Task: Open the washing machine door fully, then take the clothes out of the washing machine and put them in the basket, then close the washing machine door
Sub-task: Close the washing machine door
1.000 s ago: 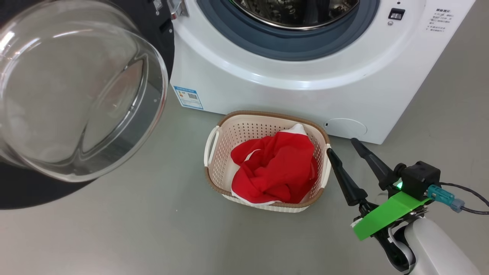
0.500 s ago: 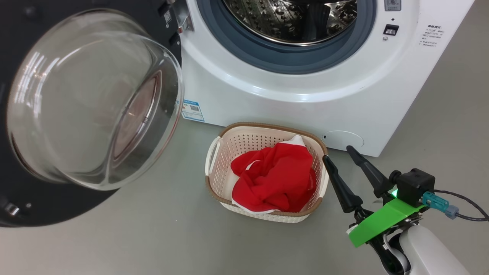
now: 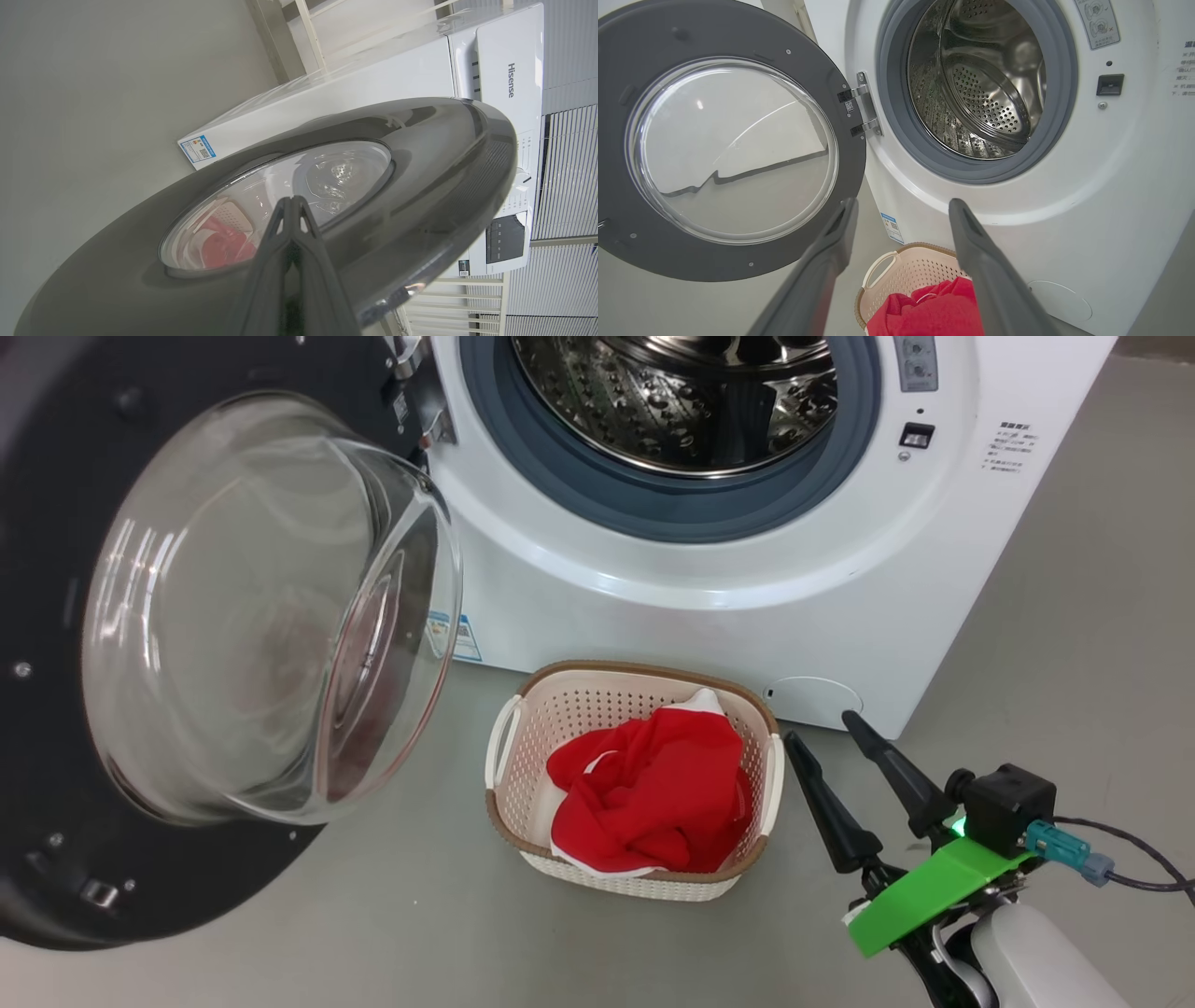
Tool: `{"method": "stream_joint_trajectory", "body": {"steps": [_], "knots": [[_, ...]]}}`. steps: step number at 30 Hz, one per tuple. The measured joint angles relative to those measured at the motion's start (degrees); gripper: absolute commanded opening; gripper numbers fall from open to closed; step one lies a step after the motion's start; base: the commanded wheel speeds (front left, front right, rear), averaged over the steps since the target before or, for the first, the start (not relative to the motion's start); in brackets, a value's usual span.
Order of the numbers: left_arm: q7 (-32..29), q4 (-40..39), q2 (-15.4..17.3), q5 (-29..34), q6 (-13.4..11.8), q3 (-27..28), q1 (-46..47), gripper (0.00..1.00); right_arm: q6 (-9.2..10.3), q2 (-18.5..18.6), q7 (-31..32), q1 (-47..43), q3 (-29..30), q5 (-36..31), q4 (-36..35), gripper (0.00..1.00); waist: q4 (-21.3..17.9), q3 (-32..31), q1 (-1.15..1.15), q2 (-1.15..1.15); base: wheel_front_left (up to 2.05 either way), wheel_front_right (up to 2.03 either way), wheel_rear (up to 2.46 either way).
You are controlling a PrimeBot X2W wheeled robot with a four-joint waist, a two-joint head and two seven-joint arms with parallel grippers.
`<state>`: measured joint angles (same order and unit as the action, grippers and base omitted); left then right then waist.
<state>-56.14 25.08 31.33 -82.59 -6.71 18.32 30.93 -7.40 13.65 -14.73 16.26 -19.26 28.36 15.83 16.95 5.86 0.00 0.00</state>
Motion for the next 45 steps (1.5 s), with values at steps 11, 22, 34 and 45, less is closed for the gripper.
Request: {"method": "stream_joint_trajectory", "body": {"steps": [11,22,34,45], "knots": [[-6.46,-11.88,-1.41,-3.52,-5.81,0.27,-6.47,0.0,0.0,-0.3,0.0,-1.01,0.31,0.02,0.2,1.0,-1.64,-1.84,0.0,0.0,0.0,0.0,0.0],[-10.22,-20.94,-3.99,-6.44,-8.36,-0.47,-9.73,0.0,0.0,-0.83,0.0,-1.97,0.87,0.02,0.19,1.0,-3.61,-2.66,0.0,0.0,0.0,0.0,0.0],[-10.5,-26.26,-6.8,-6.6,-8.93,-2.41,-10.85,0.0,0.0,-1.12,0.0,-2.44,1.37,0.02,0.25,1.0,-6.44,-3.35,0.0,0.0,0.0,0.0,0.0],[-9.72,-28.86,-9.44,-6.67,-8.6,-4.46,-10.86,0.0,0.0,-1.32,0.0,-2.44,1.44,0.02,0.23,1.0,-9.31,-3.46,0.0,0.0,0.0,0.0,0.0]]}}
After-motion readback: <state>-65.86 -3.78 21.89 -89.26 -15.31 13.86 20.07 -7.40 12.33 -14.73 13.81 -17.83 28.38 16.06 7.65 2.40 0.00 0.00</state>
